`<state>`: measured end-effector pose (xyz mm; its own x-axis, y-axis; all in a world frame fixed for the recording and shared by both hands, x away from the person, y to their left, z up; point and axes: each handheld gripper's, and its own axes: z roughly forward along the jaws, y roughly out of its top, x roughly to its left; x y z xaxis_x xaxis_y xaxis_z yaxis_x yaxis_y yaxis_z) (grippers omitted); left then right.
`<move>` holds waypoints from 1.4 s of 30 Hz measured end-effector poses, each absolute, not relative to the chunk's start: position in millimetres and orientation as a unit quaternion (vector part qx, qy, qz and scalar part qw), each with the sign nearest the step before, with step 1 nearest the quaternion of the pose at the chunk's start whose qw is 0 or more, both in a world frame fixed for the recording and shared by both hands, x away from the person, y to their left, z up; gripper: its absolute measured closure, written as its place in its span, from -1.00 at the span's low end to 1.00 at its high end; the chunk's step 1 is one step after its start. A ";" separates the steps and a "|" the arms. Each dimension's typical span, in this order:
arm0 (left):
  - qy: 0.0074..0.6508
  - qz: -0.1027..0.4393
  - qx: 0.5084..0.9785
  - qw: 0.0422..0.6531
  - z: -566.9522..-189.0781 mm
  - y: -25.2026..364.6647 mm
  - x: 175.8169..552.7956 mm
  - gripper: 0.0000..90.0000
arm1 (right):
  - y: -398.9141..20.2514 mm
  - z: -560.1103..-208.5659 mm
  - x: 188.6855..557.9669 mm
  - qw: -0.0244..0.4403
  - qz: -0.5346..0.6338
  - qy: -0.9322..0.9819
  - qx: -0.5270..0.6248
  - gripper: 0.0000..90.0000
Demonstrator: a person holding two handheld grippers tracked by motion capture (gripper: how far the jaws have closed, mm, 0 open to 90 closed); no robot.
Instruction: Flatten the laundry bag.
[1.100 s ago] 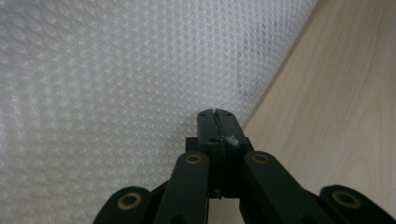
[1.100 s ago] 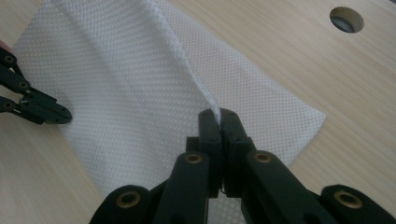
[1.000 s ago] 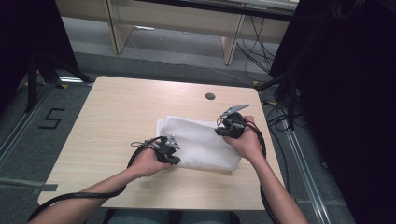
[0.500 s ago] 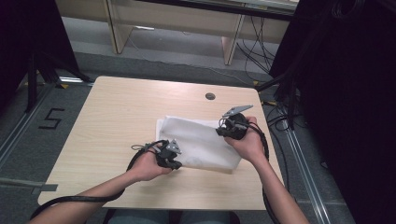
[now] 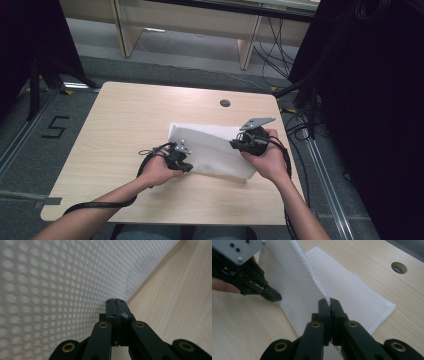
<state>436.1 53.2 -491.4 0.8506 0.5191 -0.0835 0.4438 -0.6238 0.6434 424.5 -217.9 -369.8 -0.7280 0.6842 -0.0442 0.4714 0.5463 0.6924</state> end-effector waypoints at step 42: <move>0.343 0.115 0.851 0.381 -470.3 166.7 392.4 0.70 | -192.5 -432.3 329.0 0.051 0.266 0.920 0.282 1.00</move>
<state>392.4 166.7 -470.3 0.7384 0.6711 -0.0660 0.4957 -0.4739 0.7278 329.0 -192.5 -432.3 -0.8354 0.5468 0.0562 0.4923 0.6987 0.5192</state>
